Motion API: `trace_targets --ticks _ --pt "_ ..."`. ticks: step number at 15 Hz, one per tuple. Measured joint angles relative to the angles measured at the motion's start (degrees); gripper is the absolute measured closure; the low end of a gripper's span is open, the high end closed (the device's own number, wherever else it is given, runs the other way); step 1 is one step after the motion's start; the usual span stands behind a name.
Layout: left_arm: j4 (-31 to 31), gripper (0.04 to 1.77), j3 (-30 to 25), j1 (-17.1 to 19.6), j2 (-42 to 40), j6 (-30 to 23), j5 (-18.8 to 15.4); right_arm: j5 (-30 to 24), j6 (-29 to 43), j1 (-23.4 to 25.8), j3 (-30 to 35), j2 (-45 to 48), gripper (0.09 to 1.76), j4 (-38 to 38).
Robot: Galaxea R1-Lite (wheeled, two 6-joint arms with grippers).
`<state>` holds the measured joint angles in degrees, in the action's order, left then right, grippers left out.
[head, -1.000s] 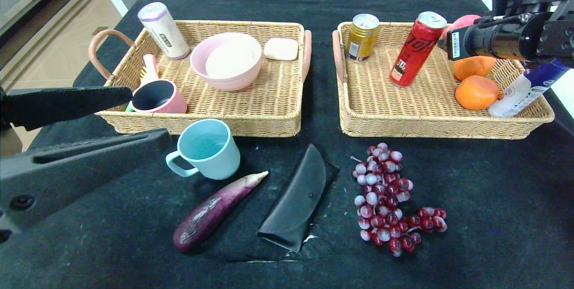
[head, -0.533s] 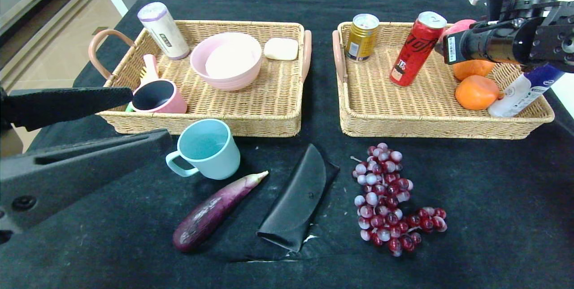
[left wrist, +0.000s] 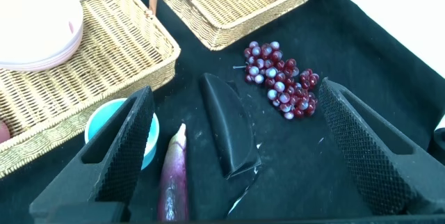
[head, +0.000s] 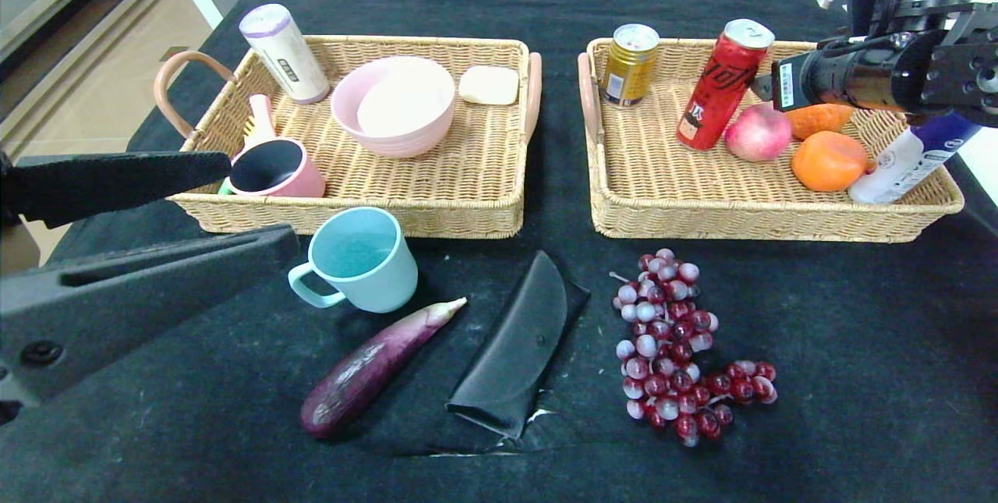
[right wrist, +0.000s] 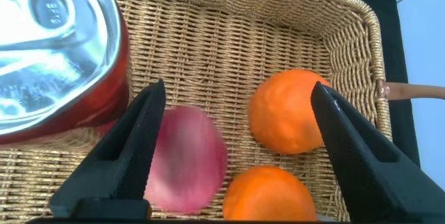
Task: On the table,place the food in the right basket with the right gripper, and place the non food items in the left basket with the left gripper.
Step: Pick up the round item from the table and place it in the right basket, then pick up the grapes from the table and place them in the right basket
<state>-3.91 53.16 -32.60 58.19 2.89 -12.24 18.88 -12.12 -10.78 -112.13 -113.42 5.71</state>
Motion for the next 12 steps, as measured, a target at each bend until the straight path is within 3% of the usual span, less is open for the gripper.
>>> trace_targets --ticks 5,12 --pt "0.01 0.09 0.00 0.00 -0.06 -0.02 0.00 -0.09 0.29 0.00 1.11 0.22 0.24 0.22" --pt "0.00 0.09 0.09 0.00 -0.34 0.00 0.00 -0.73 1.16 -1.29 10.12 6.17 0.18 0.93"
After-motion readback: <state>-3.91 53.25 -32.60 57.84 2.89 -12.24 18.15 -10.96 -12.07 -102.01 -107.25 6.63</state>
